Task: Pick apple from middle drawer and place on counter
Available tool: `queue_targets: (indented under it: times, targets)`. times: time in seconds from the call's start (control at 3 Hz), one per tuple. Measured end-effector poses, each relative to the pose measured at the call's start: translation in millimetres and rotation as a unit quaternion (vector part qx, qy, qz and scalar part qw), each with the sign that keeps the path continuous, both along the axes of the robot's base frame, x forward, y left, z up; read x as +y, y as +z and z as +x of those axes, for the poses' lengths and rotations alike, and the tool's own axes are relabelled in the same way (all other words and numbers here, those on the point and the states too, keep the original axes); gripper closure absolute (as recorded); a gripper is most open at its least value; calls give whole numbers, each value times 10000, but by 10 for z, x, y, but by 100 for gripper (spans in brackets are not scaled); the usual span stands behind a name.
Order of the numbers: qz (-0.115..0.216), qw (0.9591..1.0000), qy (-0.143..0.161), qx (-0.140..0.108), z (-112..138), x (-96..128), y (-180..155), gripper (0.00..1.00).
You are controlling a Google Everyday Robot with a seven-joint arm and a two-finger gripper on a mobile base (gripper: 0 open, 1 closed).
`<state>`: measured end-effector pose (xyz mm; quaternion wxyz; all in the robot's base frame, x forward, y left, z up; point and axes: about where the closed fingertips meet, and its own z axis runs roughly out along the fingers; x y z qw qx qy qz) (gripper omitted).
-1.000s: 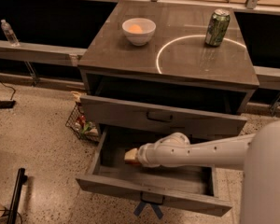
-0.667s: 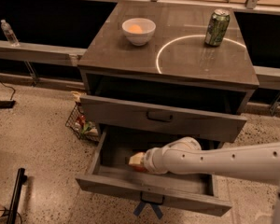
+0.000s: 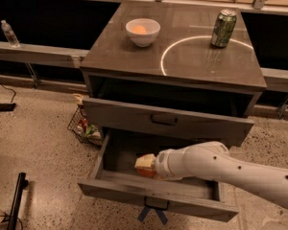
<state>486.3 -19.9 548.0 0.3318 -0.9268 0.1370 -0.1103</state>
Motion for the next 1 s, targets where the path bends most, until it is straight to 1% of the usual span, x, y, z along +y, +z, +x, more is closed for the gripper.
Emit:
queue_targets:
  times: [0.33,0.67,1.0]
  targets:
    - [210,9997,16,-91,-97,-182,687,100]
    - [239,9996,48,-159,-140,-369,1446,100]
    - [85,9995,90,-279,-115,-504,2167,100]
